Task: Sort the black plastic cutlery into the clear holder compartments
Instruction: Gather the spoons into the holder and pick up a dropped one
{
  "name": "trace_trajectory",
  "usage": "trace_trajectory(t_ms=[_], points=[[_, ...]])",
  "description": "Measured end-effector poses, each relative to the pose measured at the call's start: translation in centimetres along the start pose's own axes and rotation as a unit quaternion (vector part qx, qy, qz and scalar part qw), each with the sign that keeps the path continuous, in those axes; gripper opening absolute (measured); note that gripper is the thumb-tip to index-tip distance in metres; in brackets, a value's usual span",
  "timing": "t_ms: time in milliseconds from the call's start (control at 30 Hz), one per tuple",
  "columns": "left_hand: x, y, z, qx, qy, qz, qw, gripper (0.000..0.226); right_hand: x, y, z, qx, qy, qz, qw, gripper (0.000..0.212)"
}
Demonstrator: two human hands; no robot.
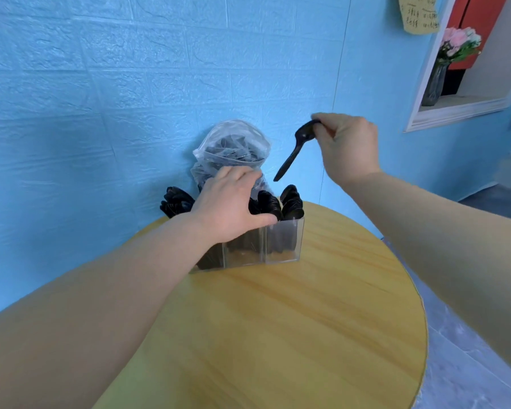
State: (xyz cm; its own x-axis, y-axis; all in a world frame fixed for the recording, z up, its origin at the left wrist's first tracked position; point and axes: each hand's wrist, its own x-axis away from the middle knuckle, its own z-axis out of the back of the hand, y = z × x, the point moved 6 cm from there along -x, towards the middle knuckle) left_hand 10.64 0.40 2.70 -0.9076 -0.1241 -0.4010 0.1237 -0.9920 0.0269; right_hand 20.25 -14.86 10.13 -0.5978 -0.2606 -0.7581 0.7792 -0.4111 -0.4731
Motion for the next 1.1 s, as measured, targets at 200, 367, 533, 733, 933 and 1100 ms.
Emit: trace_trajectory(t_ms=[200,367,533,733,933,1100], points=[[-1.7,-0.2,-3.2,-0.016,-0.084,0.006,0.996,0.106,-0.4,1.2,-4.9,0.062,-0.118,0.019,0.991,0.026],[-2.3,-0.1,-4.0,-0.023,-0.075,0.011,0.997,0.09,0.6,2.5,-7.7,0.086,-0.209,0.012,0.974,0.025],[-2.4,-0.3,-4.2,-0.011,-0.052,0.008,0.999,0.08,2.3,2.9,-9.0,0.049,-0.313,-0.01,0.949,0.026],[-2.5,-0.4,-4.2,-0.017,-0.045,0.002,0.999,0.085,3.3,4.0,-10.9,-0.001,-0.402,-0.074,0.913,0.037],[-2.4,-0.6,-4.4,-0.019,-0.055,0.005,0.998,0.079,3.1,5.0,-10.2,-0.086,-0.362,-0.128,0.919,0.036],[-2.5,-0.7,-4.5,-0.025,-0.068,0.004,0.997,0.081,2.2,5.7,-8.3,-0.05,-0.306,-0.116,0.943,0.036]])
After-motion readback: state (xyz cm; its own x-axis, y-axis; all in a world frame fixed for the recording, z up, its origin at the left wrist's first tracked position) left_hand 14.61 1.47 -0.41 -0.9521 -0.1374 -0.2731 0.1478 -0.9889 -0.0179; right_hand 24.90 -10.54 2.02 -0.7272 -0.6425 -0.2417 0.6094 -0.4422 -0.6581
